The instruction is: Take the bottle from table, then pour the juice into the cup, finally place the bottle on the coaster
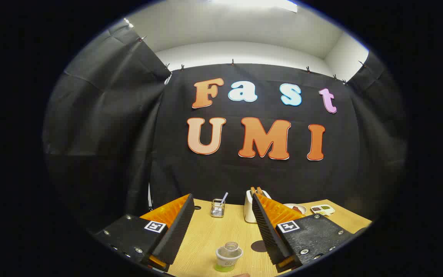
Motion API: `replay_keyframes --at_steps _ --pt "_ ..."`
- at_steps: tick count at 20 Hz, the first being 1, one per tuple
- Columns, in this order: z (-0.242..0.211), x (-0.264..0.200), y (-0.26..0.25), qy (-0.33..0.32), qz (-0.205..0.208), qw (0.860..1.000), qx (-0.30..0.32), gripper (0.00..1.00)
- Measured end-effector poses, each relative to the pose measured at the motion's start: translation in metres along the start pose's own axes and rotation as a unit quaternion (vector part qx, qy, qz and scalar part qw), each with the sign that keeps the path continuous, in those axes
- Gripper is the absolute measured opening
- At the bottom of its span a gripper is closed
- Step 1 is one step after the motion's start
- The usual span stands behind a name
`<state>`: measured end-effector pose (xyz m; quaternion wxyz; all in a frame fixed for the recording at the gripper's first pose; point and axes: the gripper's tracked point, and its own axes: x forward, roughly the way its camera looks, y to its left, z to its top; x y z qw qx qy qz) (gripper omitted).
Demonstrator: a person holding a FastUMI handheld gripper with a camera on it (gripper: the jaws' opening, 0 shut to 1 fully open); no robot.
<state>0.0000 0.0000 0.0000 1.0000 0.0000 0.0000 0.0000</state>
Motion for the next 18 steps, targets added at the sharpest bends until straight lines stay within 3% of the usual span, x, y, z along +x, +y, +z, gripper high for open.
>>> replay_keyframes --at_steps 11,18 --pt "0.004 0.003 -0.009 -0.006 -0.011 1.0 -0.003 0.9" --pt "-0.024 0.013 -0.023 0.03 -0.017 0.999 0.008 0.9"
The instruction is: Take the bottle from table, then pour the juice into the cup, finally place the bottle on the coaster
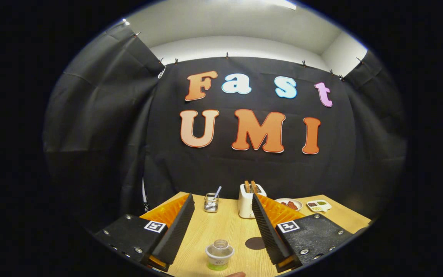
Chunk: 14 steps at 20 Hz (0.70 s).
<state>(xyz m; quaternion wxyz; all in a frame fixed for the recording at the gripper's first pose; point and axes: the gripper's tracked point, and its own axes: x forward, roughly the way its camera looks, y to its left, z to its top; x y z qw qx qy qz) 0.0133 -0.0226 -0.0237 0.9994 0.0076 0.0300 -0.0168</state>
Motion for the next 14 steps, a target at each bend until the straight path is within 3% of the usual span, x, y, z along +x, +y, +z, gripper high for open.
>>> replay_keyframes --at_steps 5,12,14 --pt "-0.022 0.003 -0.019 0.003 -0.021 1.0 0.019 0.9" --pt "-0.061 0.004 0.004 0.007 0.019 0.999 0.05 0.9" --pt "-0.077 0.002 0.004 0.016 0.009 0.999 0.047 0.9"
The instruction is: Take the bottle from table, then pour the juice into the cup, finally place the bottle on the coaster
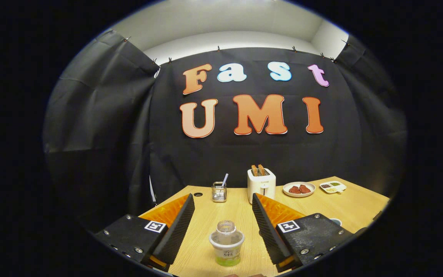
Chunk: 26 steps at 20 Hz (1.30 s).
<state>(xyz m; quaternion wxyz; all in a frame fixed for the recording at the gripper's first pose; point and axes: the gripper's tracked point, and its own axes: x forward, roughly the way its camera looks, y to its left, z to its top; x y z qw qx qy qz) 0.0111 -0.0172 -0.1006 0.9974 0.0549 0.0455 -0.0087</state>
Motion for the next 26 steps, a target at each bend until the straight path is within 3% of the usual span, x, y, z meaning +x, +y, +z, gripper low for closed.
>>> replay_keyframes --at_steps 9,13,19,21,24,26 --pt "-0.074 0.012 -0.004 0.031 -0.044 0.998 -0.034 0.9" --pt "-0.11 0.016 -0.009 0.056 -0.056 0.997 -0.015 0.9" --pt "-0.151 0.024 -0.007 0.105 -0.031 0.994 -0.019 0.87" --pt "-0.161 0.026 -0.001 0.116 -0.023 0.993 -0.019 0.84" --pt "-0.163 0.029 -0.001 0.115 -0.025 0.993 -0.012 0.67" --pt "-0.163 0.027 -0.001 0.113 -0.025 0.993 -0.003 0.65"
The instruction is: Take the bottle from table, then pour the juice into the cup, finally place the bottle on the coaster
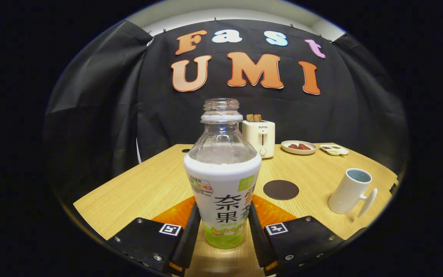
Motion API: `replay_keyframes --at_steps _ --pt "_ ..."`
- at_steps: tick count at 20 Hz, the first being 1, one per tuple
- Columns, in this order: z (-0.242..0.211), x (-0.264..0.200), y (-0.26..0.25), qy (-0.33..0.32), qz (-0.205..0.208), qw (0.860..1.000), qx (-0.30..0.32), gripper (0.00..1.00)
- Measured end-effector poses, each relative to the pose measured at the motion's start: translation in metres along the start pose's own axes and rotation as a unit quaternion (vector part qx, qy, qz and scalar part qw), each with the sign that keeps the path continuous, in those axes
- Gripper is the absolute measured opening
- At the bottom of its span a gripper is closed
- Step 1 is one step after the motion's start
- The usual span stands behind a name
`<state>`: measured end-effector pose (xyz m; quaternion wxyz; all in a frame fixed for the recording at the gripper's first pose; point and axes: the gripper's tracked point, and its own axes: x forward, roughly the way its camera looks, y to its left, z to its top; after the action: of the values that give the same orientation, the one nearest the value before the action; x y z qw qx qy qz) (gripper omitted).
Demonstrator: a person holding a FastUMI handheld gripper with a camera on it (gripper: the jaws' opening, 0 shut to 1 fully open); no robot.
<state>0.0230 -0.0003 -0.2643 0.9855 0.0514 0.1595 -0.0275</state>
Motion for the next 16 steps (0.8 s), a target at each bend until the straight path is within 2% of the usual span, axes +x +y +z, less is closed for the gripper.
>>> replay_keyframes --at_steps 3,6,9,16 --pt "0.0 0.001 0.002 0.006 0.014 1.0 0.027 0.6" --pt "0.012 0.004 0.009 -0.001 0.05 0.995 0.087 0.58" --pt "0.03 0.004 0.007 -0.013 0.082 0.984 0.16 0.58" --pt "0.059 0.009 -0.022 -0.032 0.09 0.95 0.298 0.58"
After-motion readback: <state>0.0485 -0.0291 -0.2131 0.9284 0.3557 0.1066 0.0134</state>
